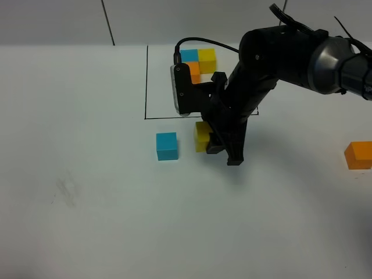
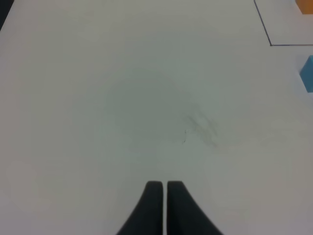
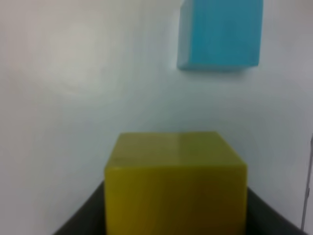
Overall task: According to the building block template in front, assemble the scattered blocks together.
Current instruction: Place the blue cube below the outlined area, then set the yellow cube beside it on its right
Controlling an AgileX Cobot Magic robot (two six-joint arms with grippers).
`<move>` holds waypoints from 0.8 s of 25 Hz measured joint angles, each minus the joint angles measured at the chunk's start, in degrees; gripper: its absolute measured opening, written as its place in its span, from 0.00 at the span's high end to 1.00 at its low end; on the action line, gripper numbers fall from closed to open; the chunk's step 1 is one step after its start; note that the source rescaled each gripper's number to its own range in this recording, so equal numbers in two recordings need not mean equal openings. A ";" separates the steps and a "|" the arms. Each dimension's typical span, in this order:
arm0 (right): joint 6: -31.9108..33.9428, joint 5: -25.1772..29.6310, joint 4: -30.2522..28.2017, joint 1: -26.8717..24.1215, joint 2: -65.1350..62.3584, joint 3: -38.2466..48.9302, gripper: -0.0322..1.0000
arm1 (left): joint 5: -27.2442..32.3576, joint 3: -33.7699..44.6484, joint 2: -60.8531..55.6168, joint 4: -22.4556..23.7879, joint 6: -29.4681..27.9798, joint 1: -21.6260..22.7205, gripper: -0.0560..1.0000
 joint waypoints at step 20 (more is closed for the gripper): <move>0.29 2.84 -1.07 2.22 7.15 -8.52 0.41 | 0.00 0.00 0.00 0.00 0.00 0.00 0.95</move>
